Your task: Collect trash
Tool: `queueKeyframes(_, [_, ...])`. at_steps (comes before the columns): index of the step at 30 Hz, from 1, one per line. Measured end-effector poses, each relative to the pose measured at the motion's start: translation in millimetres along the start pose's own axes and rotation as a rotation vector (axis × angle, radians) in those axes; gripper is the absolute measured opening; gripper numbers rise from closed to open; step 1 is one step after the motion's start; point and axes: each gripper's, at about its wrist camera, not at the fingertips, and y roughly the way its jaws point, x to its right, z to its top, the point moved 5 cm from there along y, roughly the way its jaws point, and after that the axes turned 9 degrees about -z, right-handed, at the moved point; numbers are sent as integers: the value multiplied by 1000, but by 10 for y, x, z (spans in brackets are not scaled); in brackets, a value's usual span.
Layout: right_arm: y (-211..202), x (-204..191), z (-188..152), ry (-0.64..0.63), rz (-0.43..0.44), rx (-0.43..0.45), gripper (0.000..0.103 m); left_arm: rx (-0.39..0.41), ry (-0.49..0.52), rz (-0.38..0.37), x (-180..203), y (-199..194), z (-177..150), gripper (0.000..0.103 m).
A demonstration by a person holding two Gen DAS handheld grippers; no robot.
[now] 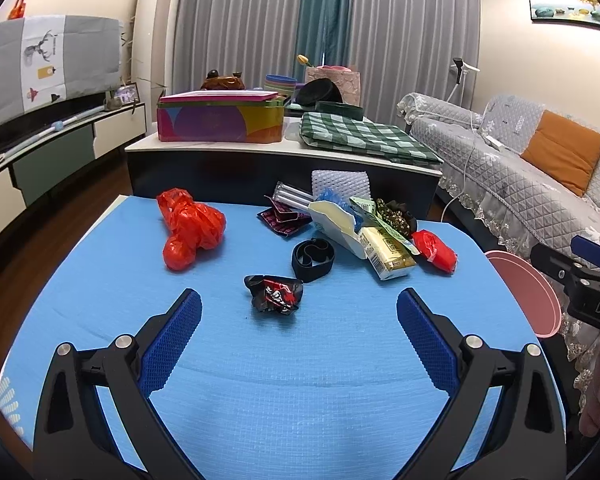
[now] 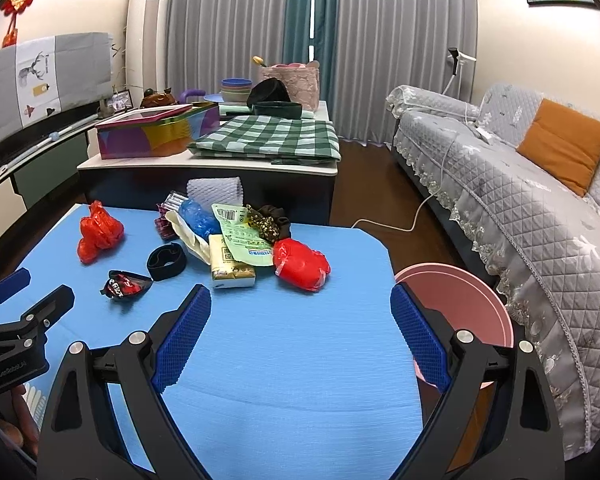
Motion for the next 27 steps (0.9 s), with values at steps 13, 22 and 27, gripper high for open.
queueKeyframes(13, [22, 40, 7, 14, -4, -7, 90, -3, -5, 1, -13, 0, -17, 95])
queueKeyframes(22, [22, 39, 11, 14, -2, -8, 90, -4, -4, -3, -13, -1, -20, 95])
queueKeyframes(27, [22, 38, 11, 16, -3, -9, 90, -4, -4, -3, -11, -2, -21, 95])
